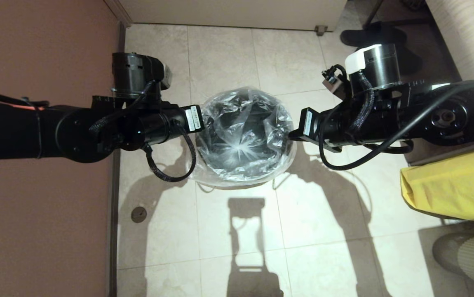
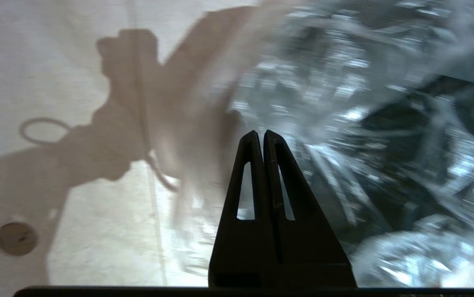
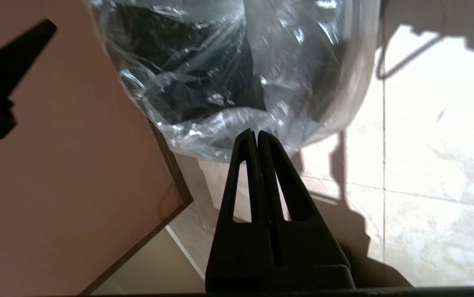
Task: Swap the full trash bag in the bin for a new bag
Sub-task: Put the new garbage bag on the trash can
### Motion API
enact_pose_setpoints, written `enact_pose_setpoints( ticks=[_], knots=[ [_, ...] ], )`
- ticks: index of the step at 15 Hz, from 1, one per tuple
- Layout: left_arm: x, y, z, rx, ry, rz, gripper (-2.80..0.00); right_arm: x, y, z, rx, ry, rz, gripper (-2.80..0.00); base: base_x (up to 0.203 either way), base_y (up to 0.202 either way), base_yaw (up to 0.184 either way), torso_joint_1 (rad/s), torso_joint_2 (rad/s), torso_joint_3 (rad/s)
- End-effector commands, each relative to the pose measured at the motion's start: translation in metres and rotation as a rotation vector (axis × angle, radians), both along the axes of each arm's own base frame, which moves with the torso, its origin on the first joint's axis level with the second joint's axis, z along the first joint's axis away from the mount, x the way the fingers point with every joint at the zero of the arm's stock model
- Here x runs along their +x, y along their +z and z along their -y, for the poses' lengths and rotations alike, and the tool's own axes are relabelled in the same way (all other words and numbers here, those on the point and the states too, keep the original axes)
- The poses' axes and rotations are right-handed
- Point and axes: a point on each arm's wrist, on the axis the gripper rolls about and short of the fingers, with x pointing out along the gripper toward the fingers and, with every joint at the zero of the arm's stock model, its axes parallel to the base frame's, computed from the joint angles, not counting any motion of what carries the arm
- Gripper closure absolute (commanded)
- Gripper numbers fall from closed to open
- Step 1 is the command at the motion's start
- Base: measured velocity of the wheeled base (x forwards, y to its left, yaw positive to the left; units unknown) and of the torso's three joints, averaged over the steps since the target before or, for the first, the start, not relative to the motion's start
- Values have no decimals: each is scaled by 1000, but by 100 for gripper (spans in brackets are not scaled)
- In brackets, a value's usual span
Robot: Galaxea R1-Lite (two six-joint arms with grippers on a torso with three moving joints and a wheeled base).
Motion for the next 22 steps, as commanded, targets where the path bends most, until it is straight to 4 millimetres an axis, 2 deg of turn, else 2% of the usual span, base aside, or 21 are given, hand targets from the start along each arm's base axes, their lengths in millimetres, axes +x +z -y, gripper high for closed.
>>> enact_pose_setpoints(
  ticks=[1,4,8,11,13,18,20,22],
  knots=[
    [-2,3,10,-5,-25,9,0,-5,-3,4,-9,-11,-15,0,0,0,0,0,0,0],
    [0,-1,28,2,-67,3,0,-5,-14,12,-30,-37,-44,0,0,0,0,0,0,0],
    [12,1,39,-9,-81,24,0,-10,-21,28,-30,-68,-43,0,0,0,0,0,0,0],
    [20,-3,45,-15,-90,30,0,-7,-17,30,-12,-65,8,0,0,0,0,0,0,0],
    [34,-4,47,-25,-90,40,0,-3,-23,29,-62,-28,28,0,0,0,0,0,0,0],
    [83,-11,47,-66,-85,103,0,9,-27,26,-155,18,113,0,0,0,0,0,0,0],
    [100,-20,50,-68,-81,110,0,8,-27,26,-158,19,117,0,0,0,0,0,0,0],
    [112,-22,45,-66,-65,130,0,7,-23,27,-153,16,128,0,0,0,0,0,0,0]
  ],
)
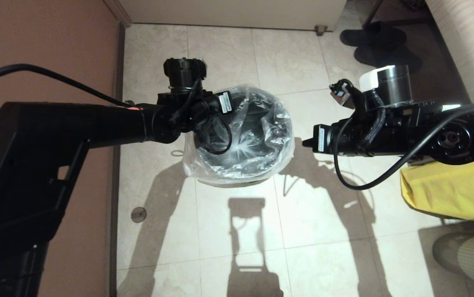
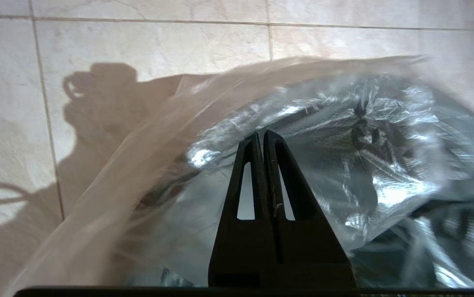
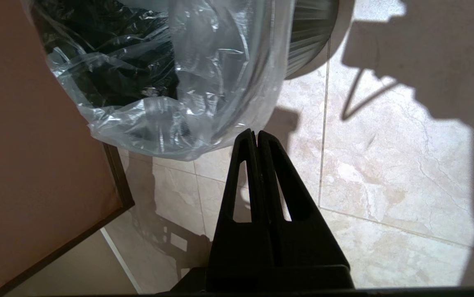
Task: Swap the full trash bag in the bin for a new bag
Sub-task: Put the new garbage bag on the trash can
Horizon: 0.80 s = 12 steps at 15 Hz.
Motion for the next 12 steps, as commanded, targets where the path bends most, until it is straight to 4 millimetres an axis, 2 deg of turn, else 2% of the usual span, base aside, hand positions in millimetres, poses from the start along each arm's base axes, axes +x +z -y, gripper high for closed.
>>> enact_pose_setpoints(
  ticks=[1,3,7,9,12],
  knots=[
    [10,-10,-1,7,12,-9,0,-1,3,2,5,-4,6,0,0,0,0,0,0,0],
    [1,6,-3,-7,8,20,0,-3,6,4,8,-5,12,0,0,0,0,0,0,0],
    [-27,25,10,-17,-35,36,0,-11,9,7,10,-3,13,0,0,0,0,0,0,0],
    [-40,23,20,-5,-63,14,0,-15,13,10,14,-4,19,0,0,0,0,0,0,0],
    [-61,7,39,42,-106,-67,0,-17,12,11,14,-7,15,0,0,0,0,0,0,0]
  ],
)
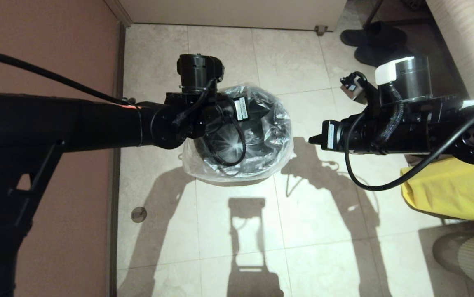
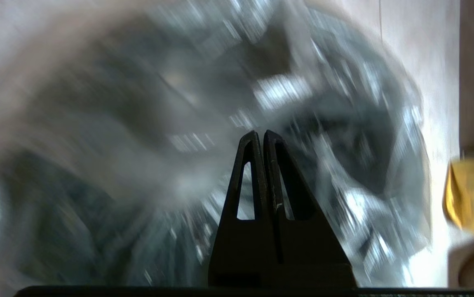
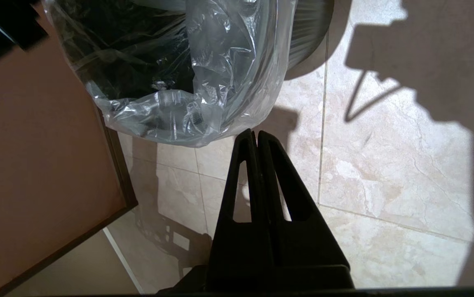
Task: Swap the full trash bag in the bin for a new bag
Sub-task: Put the new garbage bag on the trash can
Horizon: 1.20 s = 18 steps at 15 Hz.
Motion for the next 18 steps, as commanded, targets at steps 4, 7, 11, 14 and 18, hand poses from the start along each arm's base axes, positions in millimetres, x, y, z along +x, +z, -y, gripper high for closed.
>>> enact_pose_setpoints(
  ticks=[4,7,11,14,18],
  knots=[
    [3,-35,21,58,-4,-74,0,-3,-11,10,-12,-21,-37,0,0,0,0,0,0,0],
    [26,-55,28,74,14,-84,0,0,-15,20,-16,-48,-52,0,0,0,0,0,0,0],
    [49,-82,29,144,27,-138,0,4,-23,35,-18,-80,-77,0,0,0,0,0,0,0],
    [60,-101,29,160,35,-135,0,3,-33,38,6,-71,-38,0,0,0,0,0,0,0],
    [80,-126,31,191,59,-15,0,-1,-34,39,19,-65,-8,0,0,0,0,0,0,0]
  ],
)
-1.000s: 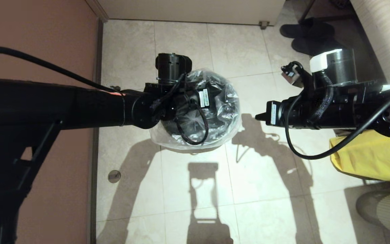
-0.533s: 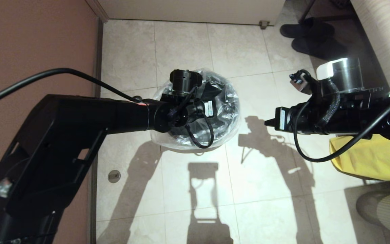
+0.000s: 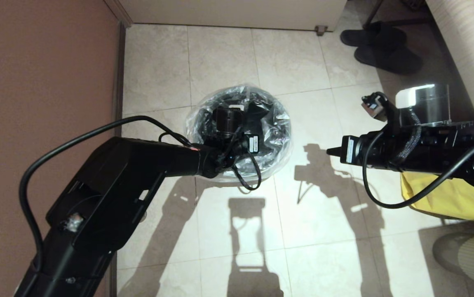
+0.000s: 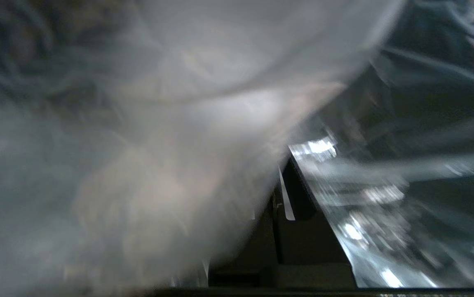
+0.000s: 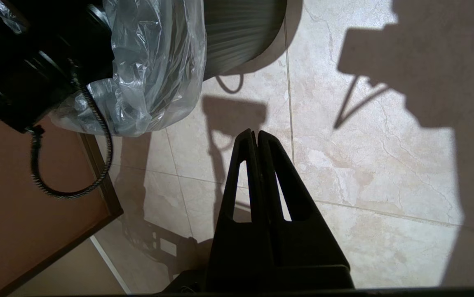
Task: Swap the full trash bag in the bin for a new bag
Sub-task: Put the new garbage bag on the trash can
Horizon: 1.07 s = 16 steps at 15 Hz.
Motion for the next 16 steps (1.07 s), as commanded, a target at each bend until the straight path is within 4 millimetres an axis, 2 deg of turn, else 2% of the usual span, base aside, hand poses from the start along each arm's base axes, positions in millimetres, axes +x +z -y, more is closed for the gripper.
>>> enact_pose_setpoints(
  ticks=[1,6,10,13,16],
  knots=[
    [7,-24,3,47,1,-13,0,-6,0,2,3,4,-2,0,0,0,0,0,0,0],
    [6,-24,6,61,23,-2,0,-12,-1,5,6,13,-11,0,0,0,0,0,0,0],
    [-4,2,12,16,21,75,0,-21,9,8,17,14,13,0,0,0,0,0,0,0],
    [-21,36,13,-7,46,118,0,-24,16,8,26,18,36,0,0,0,0,0,0,0],
    [-47,61,20,26,21,70,0,-23,21,4,41,22,71,0,0,0,0,0,0,0]
  ],
)
